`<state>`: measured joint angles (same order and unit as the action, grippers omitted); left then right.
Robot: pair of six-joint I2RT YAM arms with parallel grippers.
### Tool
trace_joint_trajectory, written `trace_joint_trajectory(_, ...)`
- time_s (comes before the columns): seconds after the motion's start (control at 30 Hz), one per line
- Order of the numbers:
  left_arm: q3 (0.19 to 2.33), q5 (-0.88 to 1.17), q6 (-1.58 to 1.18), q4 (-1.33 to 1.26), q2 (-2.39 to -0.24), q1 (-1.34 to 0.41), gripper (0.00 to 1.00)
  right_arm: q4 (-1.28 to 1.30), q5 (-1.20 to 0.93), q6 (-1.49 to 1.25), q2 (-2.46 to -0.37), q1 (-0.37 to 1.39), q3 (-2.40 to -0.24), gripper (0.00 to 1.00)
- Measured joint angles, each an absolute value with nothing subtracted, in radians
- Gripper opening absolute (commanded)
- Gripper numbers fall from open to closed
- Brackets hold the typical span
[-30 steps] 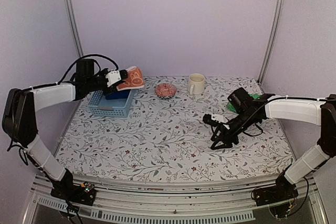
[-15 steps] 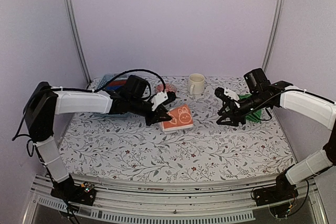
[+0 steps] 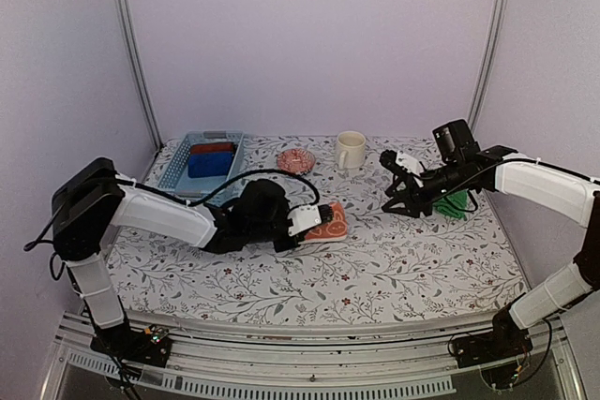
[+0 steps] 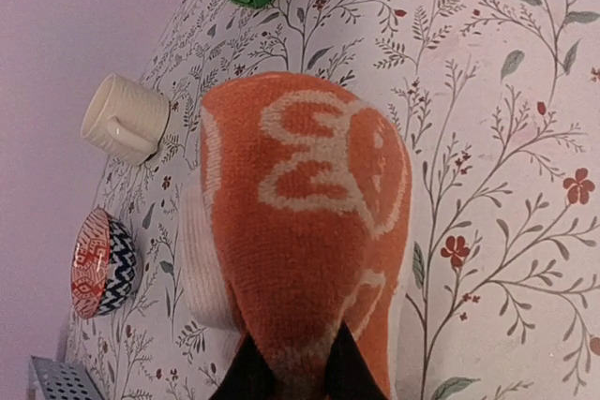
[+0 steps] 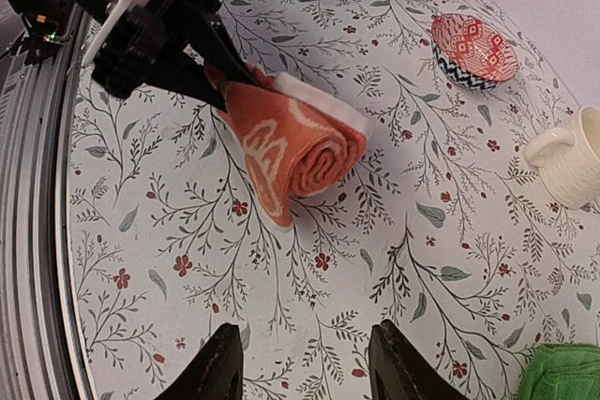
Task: Roll the towels
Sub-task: Place the towel at the center of the board, then pass from the left arm to the right
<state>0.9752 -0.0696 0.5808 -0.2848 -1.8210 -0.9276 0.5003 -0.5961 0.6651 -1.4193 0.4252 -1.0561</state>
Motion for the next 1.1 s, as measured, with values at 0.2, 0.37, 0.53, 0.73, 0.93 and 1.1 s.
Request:
trace_joint_trajectory(0.2, 0.876, -0.252, 0.69, -0.457, -1.939, -1.11, 0.0, 0.478, -0.595, 0.665, -1.419, 0.425, -0.987, 0.48)
trace_joint_trajectory(0.37, 0.881, -0.286, 0.667, -0.466, -1.951, -1.187, 0.0, 0.485, -0.614, 0.672, -1.422, 0.433, -0.962, 0.49)
trace_joint_trajectory(0.53, 0.951, -0.216, 0.583, -0.36, -1.966, -1.196, 0.01, 0.494, -0.638, 0.701, -1.456, 0.482, -0.942, 0.52)
trace_joint_trajectory(0.73, 1.019, -0.074, 0.496, -0.247, -1.972, -1.194, 0.03, 0.522, -0.694, 0.724, -1.564, 0.565, -0.94, 0.54)
trace_joint_trajectory(0.93, 1.03, 0.013, 0.441, -0.224, -1.972, -1.177, 0.05, 0.571, -0.751, 0.726, -1.728, 0.59, -0.981, 0.52)
trace_joint_trajectory(1.1, 1.031, 0.044, 0.411, -0.222, -1.972, -1.16, 0.19, 0.593, -0.781, 0.729, -1.798, 0.589, -1.019, 0.21)
